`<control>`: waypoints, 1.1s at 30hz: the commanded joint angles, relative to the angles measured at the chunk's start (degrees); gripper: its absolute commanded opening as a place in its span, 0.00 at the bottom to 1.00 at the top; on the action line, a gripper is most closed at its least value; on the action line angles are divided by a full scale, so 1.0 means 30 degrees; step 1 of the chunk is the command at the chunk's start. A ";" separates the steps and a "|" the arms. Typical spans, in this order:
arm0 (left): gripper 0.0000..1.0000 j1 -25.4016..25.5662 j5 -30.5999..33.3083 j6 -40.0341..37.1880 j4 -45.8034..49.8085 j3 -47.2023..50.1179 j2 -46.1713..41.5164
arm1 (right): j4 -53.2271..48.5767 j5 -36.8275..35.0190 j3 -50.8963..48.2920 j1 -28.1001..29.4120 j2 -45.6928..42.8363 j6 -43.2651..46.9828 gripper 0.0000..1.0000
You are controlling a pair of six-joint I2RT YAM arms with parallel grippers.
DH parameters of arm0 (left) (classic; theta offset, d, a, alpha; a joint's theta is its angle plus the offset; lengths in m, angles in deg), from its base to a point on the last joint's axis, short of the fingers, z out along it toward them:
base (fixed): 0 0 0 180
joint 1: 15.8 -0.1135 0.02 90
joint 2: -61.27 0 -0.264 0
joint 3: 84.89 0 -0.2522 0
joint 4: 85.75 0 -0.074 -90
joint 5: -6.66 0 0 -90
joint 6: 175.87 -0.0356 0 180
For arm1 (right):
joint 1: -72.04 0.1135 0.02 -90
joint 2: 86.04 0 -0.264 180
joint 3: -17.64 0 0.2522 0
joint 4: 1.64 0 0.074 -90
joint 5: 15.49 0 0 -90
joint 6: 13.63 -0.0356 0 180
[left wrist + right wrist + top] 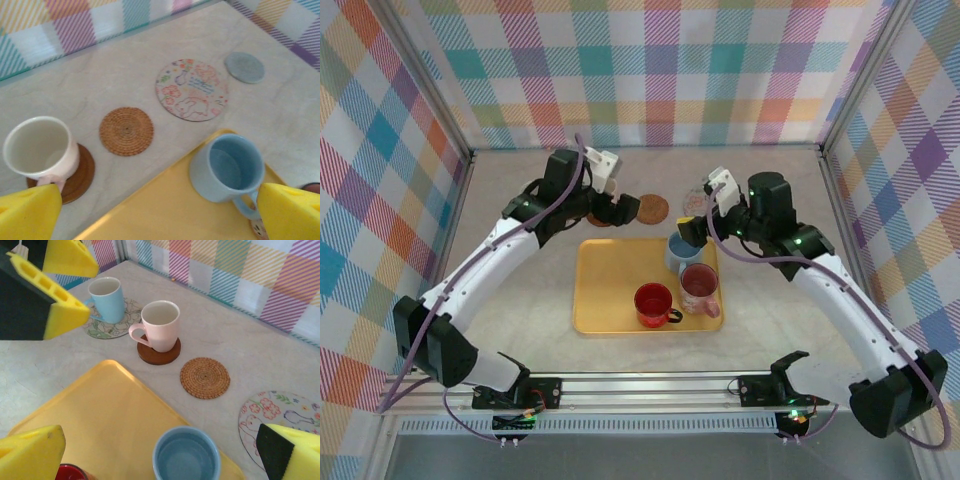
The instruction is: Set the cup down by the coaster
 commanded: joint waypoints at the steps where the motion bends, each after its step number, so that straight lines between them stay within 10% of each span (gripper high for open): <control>1: 1.00 0.0399 -0.1548 -0.0564 -0.1439 0.0788 -0.0996 | -0.2327 -0.0964 0.0487 -0.0009 -0.0589 0.0336 0.99; 33: 1.00 0.2458 -0.2731 -0.1121 -0.1086 0.7461 -0.4495 | -1.4429 -0.0409 0.0975 0.0637 -0.0518 -0.3429 0.91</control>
